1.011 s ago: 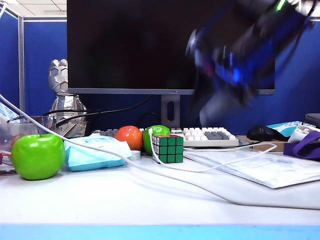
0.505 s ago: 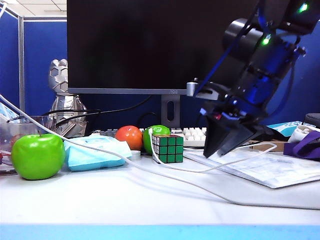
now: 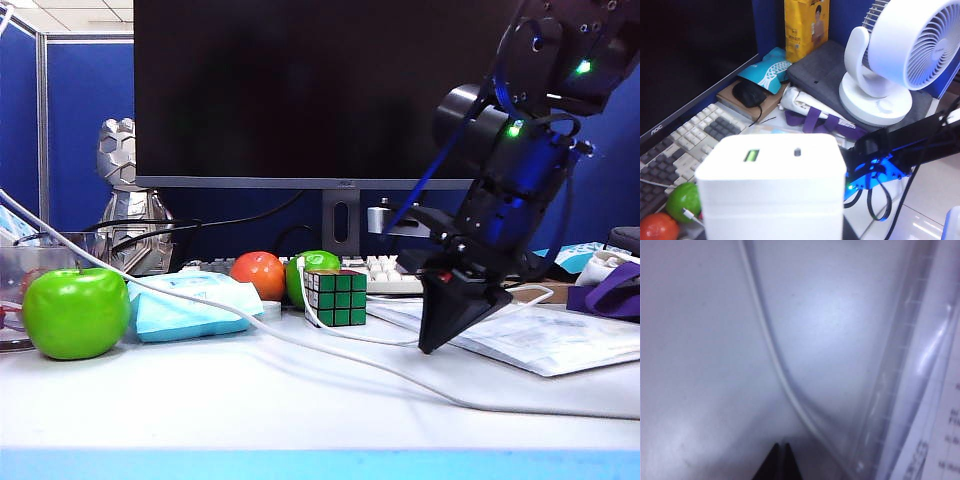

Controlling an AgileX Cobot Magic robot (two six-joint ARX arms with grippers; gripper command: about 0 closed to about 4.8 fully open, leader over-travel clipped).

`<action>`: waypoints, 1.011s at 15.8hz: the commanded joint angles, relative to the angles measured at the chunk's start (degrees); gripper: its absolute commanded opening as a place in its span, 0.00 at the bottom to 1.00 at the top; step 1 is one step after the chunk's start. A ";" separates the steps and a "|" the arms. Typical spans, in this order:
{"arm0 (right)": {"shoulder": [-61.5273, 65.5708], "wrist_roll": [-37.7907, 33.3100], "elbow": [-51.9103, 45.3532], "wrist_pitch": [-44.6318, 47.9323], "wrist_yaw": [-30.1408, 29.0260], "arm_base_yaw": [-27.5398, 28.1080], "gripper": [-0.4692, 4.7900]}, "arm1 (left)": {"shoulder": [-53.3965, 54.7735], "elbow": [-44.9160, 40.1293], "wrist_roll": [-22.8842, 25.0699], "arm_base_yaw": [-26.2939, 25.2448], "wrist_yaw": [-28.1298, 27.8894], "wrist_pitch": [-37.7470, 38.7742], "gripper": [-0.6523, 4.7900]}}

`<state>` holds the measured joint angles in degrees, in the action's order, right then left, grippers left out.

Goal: Pick up the Type-C charging cable and the charging base, insert one end of the Type-C charger into the corresponding slot on the base, and finally place the plugged-in charger back on the table.

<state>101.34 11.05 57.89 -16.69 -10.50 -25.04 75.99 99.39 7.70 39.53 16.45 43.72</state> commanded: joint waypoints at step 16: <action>-0.63 23.69 -0.42 -1.53 6.14 -0.02 0.26 | -0.28 0.20 -0.22 0.04 0.22 -0.98 0.11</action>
<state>99.90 34.52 57.54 -18.02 -4.49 -24.93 75.99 99.35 7.70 39.51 16.43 43.97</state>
